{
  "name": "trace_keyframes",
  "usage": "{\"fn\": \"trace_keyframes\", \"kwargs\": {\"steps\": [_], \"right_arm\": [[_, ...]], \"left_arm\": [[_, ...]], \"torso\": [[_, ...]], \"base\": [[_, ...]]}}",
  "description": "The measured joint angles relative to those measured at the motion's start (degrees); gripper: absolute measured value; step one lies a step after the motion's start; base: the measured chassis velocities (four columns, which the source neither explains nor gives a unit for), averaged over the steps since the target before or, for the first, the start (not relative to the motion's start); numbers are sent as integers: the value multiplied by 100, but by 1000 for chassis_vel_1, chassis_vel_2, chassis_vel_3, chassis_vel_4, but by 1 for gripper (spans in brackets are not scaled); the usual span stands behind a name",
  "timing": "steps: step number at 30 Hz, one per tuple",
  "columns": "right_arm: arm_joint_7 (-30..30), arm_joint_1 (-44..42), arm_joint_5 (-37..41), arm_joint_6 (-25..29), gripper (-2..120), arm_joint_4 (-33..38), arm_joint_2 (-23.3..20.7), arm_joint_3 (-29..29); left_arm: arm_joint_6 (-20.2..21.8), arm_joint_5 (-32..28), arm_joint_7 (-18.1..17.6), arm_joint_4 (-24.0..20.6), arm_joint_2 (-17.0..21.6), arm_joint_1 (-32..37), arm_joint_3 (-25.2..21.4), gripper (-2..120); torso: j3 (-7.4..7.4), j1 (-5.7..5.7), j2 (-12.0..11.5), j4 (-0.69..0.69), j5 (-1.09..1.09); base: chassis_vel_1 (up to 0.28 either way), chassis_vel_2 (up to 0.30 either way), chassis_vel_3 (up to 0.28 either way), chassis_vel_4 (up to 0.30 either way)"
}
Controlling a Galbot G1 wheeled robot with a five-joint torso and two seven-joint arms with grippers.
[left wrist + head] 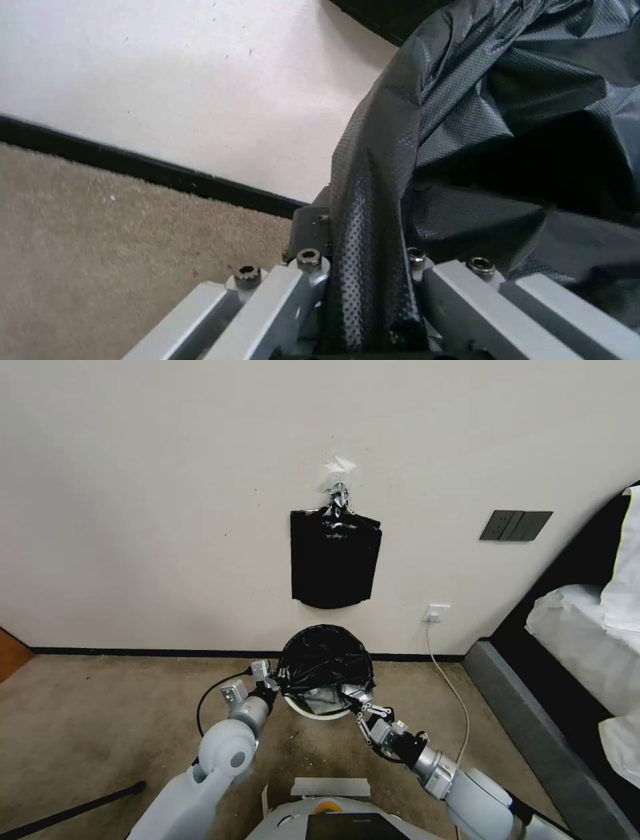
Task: Place a trash bag onto the trash bin.
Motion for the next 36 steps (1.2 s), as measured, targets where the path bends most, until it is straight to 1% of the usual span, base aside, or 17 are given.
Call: {"fn": "trace_keyframes", "kwargs": {"steps": [1,3,4,6,7,10,11,14,18,19,22,31,32,33,34,36], "right_arm": [[0,0,0,0,0,0,0,0],[-262,5,-51,58,0,-164,18,-9],[-262,5,-51,58,0,-164,18,-9],[-394,108,-111,93,0,-484,80,-91],[-394,108,-111,93,0,-484,80,-91],[-406,351,-70,92,0,-1006,343,-229],[-406,351,-70,92,0,-1006,343,-229],[-311,478,-104,47,0,-1386,542,-325],[-115,527,-229,-85,0,-1624,629,-379],[-115,527,-229,-85,0,-1624,629,-379],[138,537,-272,-290,0,-1749,683,-423],[500,558,-202,-477,0,-1829,784,-510],[541,545,-181,-493,4,-1822,788,-515],[602,512,-153,-506,12,-1809,786,-516],[602,512,-153,-506,12,-1809,786,-516],[821,341,-91,-546,25,-1749,723,-453]], "left_arm": [[0,0,0,0,0,0,0,3],[21,-222,-104,-74,0,24,-49,3],[21,-222,-104,-74,0,24,-49,3],[54,-461,-200,-180,5,76,-97,3],[54,-461,-200,-180,5,76,-97,3],[88,-628,-308,-282,-2,140,-131,3],[88,-628,-308,-282,-2,140,-131,3],[115,-675,-329,-336,6,203,-151,3],[137,-676,-329,-358,20,247,-154,3],[137,-676,-329,-358,20,247,-154,3],[166,-675,-329,-386,20,291,-152,3],[189,-656,-318,-437,13,388,-134,3],[188,-645,-317,-437,8,388,-134,3],[183,-637,-315,-426,3,380,-137,3],[183,-637,-315,-426,3,380,-137,3],[153,-624,-315,-381,-4,342,-180,3]], "torso": [[0,0,0,0,0],[0,0,0,0,0],[0,0,0,0,0],[0,0,0,0,0],[0,0,0,0,0],[0,0,0,1,2],[0,0,0,1,2],[0,0,0,0,1],[0,0,0,0,0],[0,0,0,0,0],[0,0,0,0,0],[0,0,0,1,1],[0,0,0,1,1],[0,0,0,1,0],[0,0,0,1,0],[0,0,0,1,0]], "base": [[0,0,0,0],[0,0,0,0],[0,0,0,0],[0,0,0,0],[0,0,0,0],[0,0,0,0],[0,0,0,0],[0,0,0,0],[0,0,0,0],[0,0,0,0],[0,0,0,0],[0,0,0,0],[0,0,0,0],[0,0,0,0],[0,0,0,0],[0,0,0,0]]}}
